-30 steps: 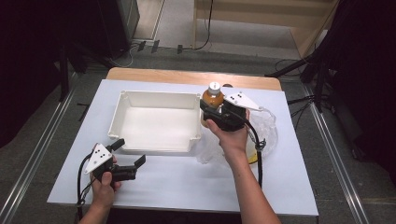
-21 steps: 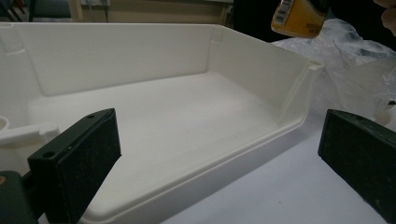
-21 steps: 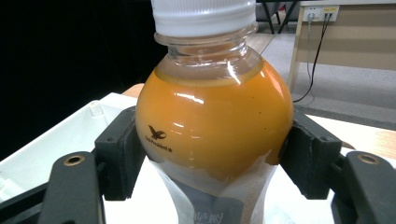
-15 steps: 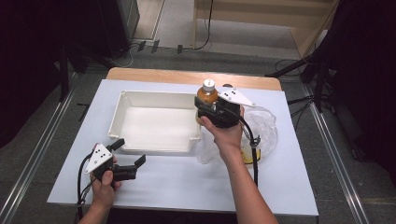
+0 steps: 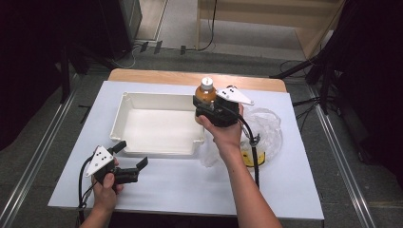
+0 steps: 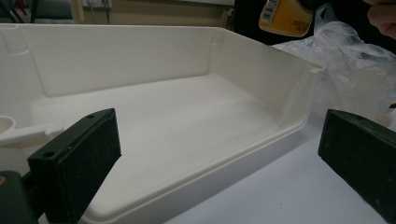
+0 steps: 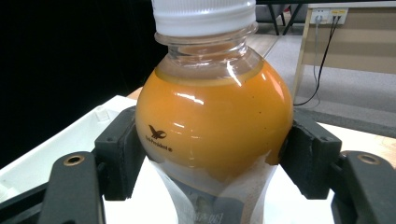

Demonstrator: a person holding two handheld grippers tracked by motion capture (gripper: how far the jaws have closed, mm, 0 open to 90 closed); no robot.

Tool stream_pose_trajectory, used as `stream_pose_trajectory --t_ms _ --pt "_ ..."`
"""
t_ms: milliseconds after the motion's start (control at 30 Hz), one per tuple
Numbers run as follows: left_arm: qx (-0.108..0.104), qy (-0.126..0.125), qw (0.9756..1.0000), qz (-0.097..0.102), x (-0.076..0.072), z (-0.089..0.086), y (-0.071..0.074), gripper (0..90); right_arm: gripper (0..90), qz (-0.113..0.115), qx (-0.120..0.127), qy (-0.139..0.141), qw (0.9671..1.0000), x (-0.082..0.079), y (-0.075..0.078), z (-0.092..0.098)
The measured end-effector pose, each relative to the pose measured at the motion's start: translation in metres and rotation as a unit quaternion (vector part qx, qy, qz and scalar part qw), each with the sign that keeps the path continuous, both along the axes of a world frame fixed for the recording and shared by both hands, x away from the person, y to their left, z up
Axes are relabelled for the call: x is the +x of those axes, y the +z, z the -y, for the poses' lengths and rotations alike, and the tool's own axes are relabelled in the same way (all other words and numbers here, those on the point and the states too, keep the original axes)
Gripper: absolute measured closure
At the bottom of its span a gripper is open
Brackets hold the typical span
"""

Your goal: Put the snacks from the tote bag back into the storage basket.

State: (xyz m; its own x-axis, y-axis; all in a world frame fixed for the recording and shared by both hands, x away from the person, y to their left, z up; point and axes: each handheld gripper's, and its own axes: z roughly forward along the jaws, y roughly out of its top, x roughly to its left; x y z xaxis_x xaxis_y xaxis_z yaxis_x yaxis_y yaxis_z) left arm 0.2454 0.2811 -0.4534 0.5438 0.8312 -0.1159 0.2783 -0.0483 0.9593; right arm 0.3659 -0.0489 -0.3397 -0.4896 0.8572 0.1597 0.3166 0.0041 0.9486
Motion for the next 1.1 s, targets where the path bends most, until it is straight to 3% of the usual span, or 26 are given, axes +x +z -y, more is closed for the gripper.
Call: stream_pose_trajectory --t_ms 733,1100 --pt "-0.007 0.009 0.9999 0.002 0.0 -0.002 0.0 0.0 30.5 -0.003 -0.006 0.014 0.9999 0.009 0.001 -0.019" --pt "-0.004 0.008 1.0 0.001 0.001 -0.002 0.0 0.0 30.4 -0.01 -0.018 0.018 0.9996 0.013 -0.009 -0.027"
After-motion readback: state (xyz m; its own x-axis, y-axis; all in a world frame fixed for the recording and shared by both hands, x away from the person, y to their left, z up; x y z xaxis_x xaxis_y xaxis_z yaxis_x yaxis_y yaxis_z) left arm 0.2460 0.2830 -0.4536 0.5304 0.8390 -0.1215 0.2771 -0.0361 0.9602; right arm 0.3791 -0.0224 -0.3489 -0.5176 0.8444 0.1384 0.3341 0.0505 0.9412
